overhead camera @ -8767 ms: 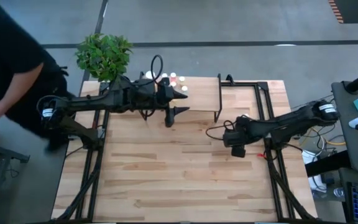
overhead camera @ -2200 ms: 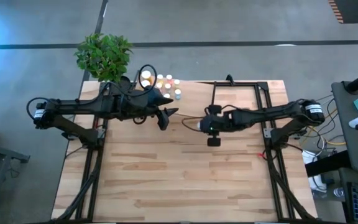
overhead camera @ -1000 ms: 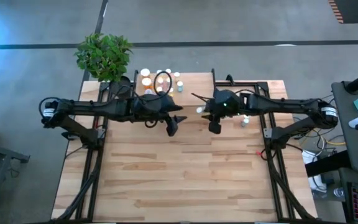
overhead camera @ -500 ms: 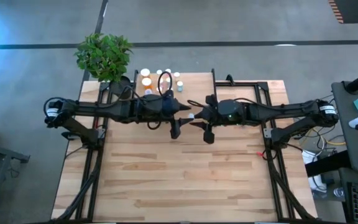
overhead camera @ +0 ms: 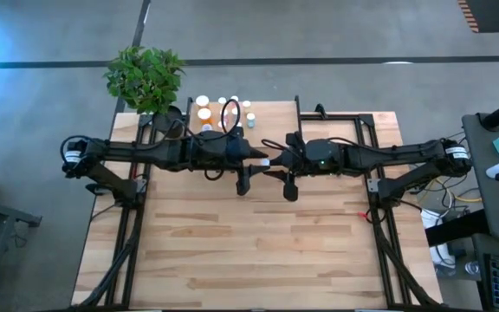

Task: Pick and place medicine bottles onto shelf by color
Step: Put the yellow pill bottle on the shelf

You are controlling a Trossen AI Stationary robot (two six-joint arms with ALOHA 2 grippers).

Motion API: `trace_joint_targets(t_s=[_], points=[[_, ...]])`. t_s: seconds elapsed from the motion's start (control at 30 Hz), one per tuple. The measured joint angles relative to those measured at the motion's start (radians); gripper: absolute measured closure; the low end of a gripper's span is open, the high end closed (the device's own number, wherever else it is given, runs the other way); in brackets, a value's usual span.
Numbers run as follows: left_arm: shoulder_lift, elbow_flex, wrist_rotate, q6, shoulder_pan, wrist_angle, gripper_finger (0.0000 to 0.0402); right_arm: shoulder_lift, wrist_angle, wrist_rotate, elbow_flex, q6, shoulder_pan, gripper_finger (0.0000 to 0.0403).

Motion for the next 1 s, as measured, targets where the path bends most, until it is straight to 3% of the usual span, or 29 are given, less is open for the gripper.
trace_joint_targets(t_s=[0.23,0.57,0.73,1.0], points=[[0.000,0.000,0.002,0.000,0.000,-0.001,0.0302,0.000,-0.001,0.000,0.000,-0.001,0.000,0.0305],[0.000,-0.004,-0.014,0.002,0.005,-0.003,0.0300,-0.001,-0.026,0.092,0.001,0.017,0.000,0.0296],[0.000,-0.004,-0.045,0.004,0.017,-0.009,0.0300,-0.003,-0.064,0.199,0.001,0.051,0.000,0.0251],[-0.008,-0.005,-0.077,0.006,0.055,-0.012,0.0300,-0.005,-0.112,0.241,0.001,0.133,-0.002,0.0146]])
